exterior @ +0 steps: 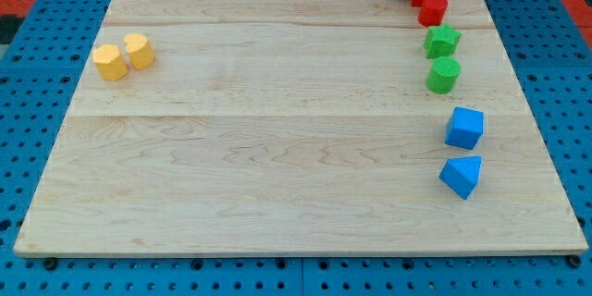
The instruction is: Keep the yellow heart in between the green circle and the blue cube
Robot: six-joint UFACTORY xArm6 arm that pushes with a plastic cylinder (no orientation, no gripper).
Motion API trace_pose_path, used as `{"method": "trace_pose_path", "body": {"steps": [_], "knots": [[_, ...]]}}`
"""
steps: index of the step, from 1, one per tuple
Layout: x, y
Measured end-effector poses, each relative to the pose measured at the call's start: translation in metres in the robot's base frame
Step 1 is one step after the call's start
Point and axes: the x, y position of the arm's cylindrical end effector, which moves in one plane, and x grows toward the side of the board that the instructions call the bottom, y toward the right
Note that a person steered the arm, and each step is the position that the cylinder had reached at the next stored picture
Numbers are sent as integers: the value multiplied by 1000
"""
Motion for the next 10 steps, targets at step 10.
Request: {"method": "trace_pose_path", "body": {"steps": [10], "knots": [[116, -432]]}}
